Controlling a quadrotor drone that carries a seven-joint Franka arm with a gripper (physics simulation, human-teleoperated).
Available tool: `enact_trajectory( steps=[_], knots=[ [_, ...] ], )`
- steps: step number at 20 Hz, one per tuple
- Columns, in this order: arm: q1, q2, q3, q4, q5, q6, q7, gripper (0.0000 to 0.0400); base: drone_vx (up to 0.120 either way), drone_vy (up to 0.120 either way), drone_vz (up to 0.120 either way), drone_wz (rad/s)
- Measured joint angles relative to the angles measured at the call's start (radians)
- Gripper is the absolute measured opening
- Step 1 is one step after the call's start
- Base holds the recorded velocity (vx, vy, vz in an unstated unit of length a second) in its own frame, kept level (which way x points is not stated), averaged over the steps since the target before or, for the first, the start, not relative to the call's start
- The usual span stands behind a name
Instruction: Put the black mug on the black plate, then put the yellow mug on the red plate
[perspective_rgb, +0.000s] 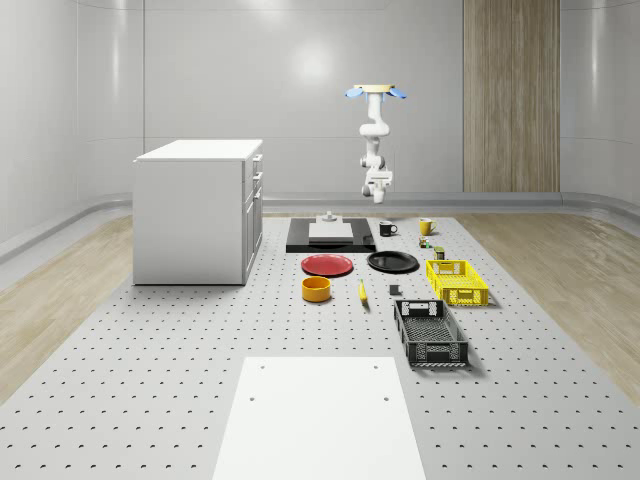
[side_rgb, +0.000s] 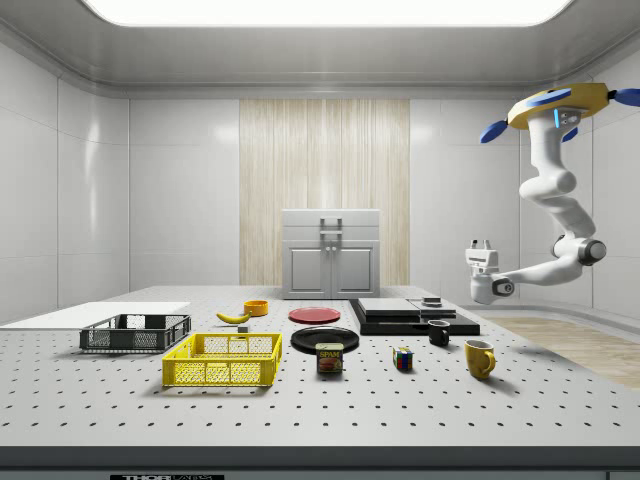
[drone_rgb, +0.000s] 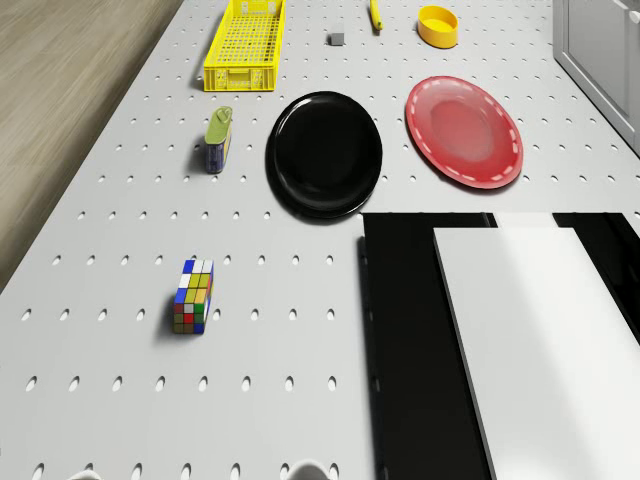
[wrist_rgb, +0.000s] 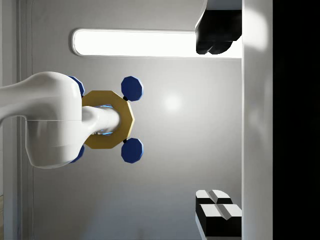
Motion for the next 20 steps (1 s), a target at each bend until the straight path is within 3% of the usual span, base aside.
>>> enact_trajectory(
  steps=[20],
  knots=[
    [-0.020, -0.011, 0.062, -0.013, -0.087, 0.016, 0.011, 0.0400, 0.108, 0.000, 0.000, 0.000]
  ],
)
